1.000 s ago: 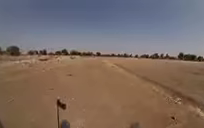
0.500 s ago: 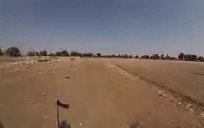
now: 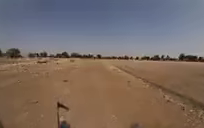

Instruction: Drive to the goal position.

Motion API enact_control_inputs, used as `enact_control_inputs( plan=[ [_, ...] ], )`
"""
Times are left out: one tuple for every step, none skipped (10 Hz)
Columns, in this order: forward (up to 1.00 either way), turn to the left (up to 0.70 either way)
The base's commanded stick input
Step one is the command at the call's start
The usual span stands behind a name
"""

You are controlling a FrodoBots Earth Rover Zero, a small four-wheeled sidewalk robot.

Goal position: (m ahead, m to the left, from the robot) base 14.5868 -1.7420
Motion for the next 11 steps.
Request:
enact_control_inputs(
  plan=[
    [0.5,0.0],
    [0.5,0.0],
    [0.5,0.0],
    [0.5,0.0],
    [0.5,0.0],
    [0.5,0.0],
    [0.5,0.0],
    [0.5,0.0],
    [0.5,0.0],
    [0.5,0.0],
    [0.5,0.0]
  ],
)
